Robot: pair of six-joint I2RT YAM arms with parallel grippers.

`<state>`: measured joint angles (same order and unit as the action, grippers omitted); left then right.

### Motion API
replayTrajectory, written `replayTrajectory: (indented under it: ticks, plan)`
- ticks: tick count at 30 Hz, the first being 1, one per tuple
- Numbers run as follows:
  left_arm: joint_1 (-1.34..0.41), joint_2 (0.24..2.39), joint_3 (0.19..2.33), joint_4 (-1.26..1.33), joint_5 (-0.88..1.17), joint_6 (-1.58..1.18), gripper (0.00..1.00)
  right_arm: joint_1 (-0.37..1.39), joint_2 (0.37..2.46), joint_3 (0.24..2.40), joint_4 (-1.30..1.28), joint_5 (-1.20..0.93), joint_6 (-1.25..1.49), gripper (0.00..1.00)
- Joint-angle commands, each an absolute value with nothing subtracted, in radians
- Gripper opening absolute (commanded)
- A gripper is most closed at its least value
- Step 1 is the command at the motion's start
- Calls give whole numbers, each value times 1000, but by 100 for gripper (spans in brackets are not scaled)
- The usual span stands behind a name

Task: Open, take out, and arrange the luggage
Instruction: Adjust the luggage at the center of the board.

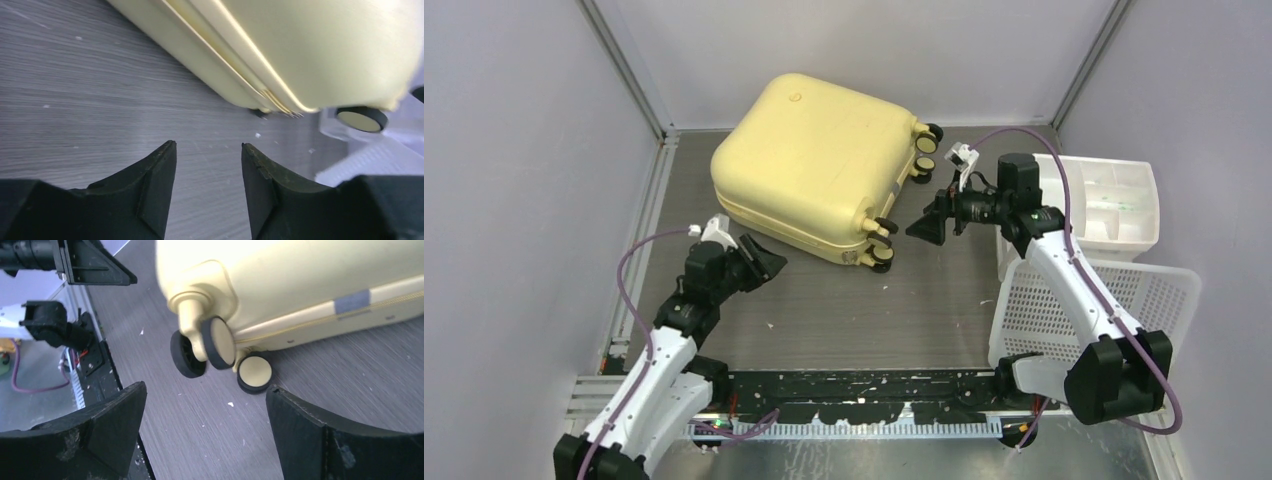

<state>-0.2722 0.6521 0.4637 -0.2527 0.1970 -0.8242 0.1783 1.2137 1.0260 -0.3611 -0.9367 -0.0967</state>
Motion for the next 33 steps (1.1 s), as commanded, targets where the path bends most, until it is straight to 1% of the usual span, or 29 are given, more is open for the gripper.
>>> replayTrajectory:
  ticks: [1,3,6,9,11,13,16,19,22,28,33]
  plan:
    - [-267,746,531,-210,27,-772,50,155,1223,1012,-231,-838,-2,89]
    - [-259,786,539,-182,16,-779,46,151,1229,1011,-222,-782,28,81]
    - [-243,824,543,-159,-44,-804,44,150,1256,1011,-212,-727,52,65]
    - [-208,863,548,-145,-80,-831,44,156,1306,1026,-211,-689,74,46]
    - [-181,901,553,-118,-55,-845,45,174,1351,1052,-226,-642,68,40]
    - [-144,949,561,-77,-11,-865,45,207,1399,1090,-248,-602,43,37]
    - [-117,1017,583,-26,44,-888,45,274,1461,1149,-289,-560,7,36]
    - [-113,1062,601,8,47,-889,45,334,1506,1184,-303,-533,-23,35]
    - [-104,1096,612,44,37,-880,45,374,1546,1227,-344,-548,-50,32]
    - [-53,1179,653,69,69,-879,45,470,1541,1239,-355,-574,-70,31]
    - [-25,1240,704,72,89,-876,45,577,1548,1262,-351,-544,-50,31]
